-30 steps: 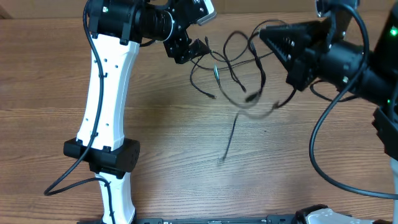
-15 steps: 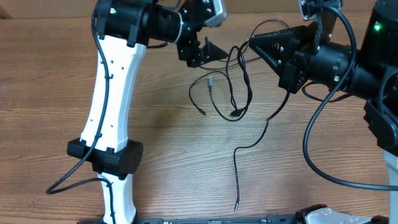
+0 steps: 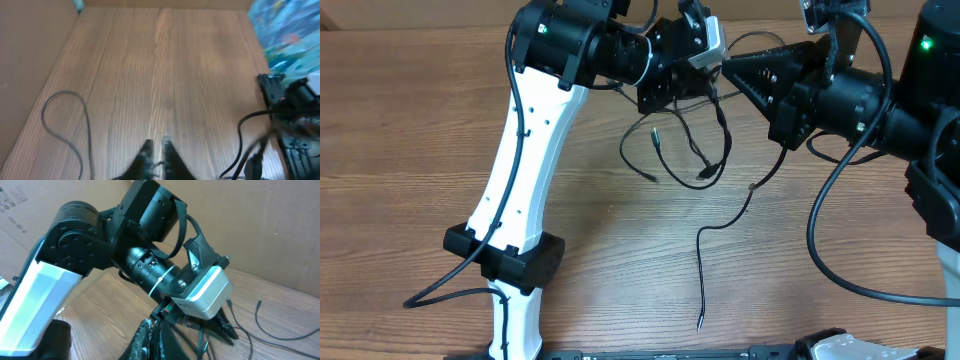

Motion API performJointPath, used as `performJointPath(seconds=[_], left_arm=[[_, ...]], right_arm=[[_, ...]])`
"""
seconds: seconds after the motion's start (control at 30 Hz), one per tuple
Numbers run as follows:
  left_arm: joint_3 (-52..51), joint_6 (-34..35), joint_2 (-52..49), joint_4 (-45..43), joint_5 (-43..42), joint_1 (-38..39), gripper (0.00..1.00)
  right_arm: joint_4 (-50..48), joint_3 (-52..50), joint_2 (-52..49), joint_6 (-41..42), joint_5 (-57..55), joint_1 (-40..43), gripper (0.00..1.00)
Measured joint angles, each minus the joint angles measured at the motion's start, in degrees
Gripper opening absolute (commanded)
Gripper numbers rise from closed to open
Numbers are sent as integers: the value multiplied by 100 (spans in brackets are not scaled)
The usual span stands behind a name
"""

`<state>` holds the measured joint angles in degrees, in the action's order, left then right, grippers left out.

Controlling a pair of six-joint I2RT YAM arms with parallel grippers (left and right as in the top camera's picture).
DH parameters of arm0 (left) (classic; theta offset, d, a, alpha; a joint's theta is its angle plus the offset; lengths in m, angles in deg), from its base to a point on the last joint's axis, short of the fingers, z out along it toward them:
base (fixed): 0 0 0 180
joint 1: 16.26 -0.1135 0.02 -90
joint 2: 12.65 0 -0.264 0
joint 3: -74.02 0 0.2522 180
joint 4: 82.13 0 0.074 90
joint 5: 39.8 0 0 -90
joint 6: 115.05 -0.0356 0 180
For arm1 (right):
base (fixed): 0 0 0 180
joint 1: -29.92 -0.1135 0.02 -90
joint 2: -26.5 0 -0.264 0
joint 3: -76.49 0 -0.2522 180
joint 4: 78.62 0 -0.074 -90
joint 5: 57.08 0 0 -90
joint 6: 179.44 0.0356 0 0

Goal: Untangle cables

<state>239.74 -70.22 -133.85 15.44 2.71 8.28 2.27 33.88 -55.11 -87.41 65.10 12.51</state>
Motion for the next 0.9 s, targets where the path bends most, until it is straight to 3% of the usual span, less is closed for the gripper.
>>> performJointPath(seconds=[0.23,0.4,0.7,0.8,0.9], left_arm=[[0,586,2,542,1351,-367,4],[-2,1016,177,1060,2037,-1237,4],[-9,1803,1397,1270,2485,-3530,4],[-7,1910,1759,1274,2455,-3703,4],[-2,1978,1937,1287,2396,-3563,4]], right_arm=[[61,-2,0,-26,-466,26,4],[-66,-2,-11,-9,-706,422,4],[-411,-2,-184,229,-258,2973,4],[-404,-2,-402,247,181,3626,4],[-407,-7,-555,249,402,3705,4]])
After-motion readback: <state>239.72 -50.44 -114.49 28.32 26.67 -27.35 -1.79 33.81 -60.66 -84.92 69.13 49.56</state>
